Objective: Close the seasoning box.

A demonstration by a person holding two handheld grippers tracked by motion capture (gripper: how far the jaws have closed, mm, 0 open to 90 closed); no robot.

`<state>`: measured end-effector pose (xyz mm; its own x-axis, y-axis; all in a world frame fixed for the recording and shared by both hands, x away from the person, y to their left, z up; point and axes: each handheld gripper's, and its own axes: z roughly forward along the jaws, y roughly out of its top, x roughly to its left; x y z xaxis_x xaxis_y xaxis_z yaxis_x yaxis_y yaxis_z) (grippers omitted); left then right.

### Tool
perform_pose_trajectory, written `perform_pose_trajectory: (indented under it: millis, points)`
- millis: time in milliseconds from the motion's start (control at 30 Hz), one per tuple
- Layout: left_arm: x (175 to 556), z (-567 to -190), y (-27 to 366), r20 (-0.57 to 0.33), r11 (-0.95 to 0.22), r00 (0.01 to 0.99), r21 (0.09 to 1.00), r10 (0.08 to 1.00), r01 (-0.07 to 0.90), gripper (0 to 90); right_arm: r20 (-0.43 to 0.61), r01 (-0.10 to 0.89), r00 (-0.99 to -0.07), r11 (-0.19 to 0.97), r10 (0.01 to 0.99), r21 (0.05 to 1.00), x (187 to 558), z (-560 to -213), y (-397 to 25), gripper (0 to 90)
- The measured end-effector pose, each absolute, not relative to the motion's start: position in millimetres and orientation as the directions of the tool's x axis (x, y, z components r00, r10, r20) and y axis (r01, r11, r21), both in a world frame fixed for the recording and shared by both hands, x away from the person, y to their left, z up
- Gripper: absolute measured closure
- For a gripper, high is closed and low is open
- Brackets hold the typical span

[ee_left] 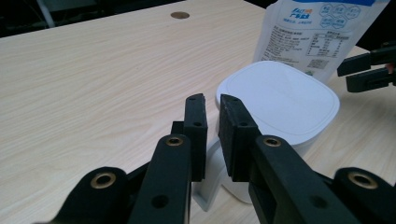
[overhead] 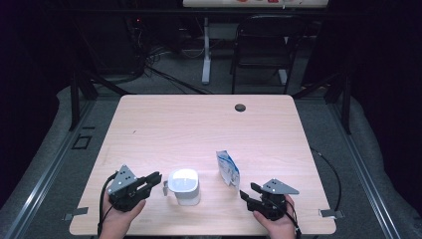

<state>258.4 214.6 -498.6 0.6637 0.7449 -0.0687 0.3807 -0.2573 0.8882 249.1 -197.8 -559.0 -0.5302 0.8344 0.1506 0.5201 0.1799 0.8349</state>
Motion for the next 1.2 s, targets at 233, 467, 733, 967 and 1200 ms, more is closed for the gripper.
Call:
perform_pose_trajectory:
  millis: [233,467,733,967,1200]
  points:
    - [261,-502,226,-0.081,-0.238,0.629,0.882,0.773,0.406,77.6,0.152,0.520,-0.528,0.176,0.836,0.836,249,-559,-198,47.9]
    - [265,-508,235,-0.087,-0.223,0.601,0.878,0.794,0.422,70.8,0.151,0.520,-0.526,0.176,0.837,0.836,250,-559,-199,47.9]
    - [267,-514,243,-0.088,-0.212,0.571,0.874,0.816,0.438,63.2,0.155,0.520,-0.519,0.166,0.841,0.838,250,-559,-200,47.9]
    - [269,-524,248,-0.082,-0.221,0.559,0.863,0.825,0.453,58.1,0.152,0.523,-0.519,0.172,0.841,0.835,251,-560,-201,47.9]
    - [272,-536,255,-0.072,-0.232,0.531,0.844,0.844,0.484,53.5,0.151,0.523,-0.514,0.170,0.844,0.835,251,-560,-202,47.9]
